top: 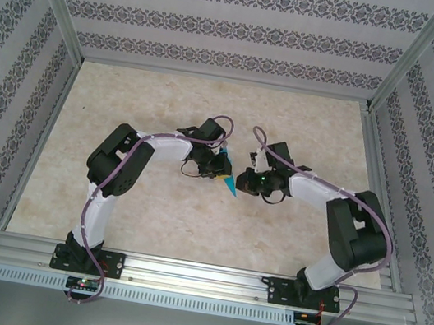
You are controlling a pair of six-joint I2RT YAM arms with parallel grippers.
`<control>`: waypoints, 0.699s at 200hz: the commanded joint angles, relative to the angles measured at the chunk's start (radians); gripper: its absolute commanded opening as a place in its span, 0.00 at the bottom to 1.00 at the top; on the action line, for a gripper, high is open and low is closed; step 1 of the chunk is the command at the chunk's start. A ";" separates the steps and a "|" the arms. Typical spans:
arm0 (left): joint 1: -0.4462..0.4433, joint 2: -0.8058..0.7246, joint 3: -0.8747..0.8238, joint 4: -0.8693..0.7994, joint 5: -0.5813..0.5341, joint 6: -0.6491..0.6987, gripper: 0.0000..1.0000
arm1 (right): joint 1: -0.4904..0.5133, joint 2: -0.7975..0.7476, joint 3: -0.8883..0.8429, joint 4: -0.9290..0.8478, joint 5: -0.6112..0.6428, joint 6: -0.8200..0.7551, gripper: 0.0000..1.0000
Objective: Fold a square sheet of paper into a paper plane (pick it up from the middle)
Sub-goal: Fold the wing for the fifth time at the center of the table.
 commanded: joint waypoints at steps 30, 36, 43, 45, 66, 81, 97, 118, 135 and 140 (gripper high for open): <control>0.007 0.068 -0.026 -0.057 -0.065 0.040 0.18 | 0.036 0.161 0.087 0.042 -0.061 -0.003 0.08; 0.007 0.063 -0.025 -0.058 -0.065 0.039 0.18 | 0.036 0.174 0.086 0.041 -0.059 -0.007 0.08; 0.007 0.058 -0.027 -0.056 -0.064 0.040 0.18 | 0.037 0.184 0.084 0.038 -0.056 -0.010 0.08; 0.007 0.057 -0.026 -0.055 -0.063 0.039 0.18 | 0.035 0.187 0.082 0.037 -0.054 -0.011 0.08; 0.007 0.044 -0.014 -0.046 -0.048 0.058 0.19 | 0.030 0.195 0.061 0.011 -0.008 -0.025 0.08; 0.009 0.040 0.013 -0.029 -0.013 0.101 0.20 | 0.020 0.200 0.040 0.002 0.010 -0.032 0.07; 0.009 0.029 0.051 -0.016 0.043 0.167 0.23 | 0.015 0.211 0.023 -0.005 0.010 -0.048 0.07; 0.013 -0.007 0.074 -0.016 0.054 0.234 0.25 | 0.013 0.229 0.013 -0.009 0.011 -0.051 0.07; 0.015 -0.029 0.063 -0.003 0.050 0.259 0.25 | 0.012 0.236 0.010 -0.006 0.011 -0.047 0.07; 0.015 -0.031 0.057 0.003 0.050 0.263 0.24 | 0.012 0.236 0.010 -0.004 0.011 -0.046 0.07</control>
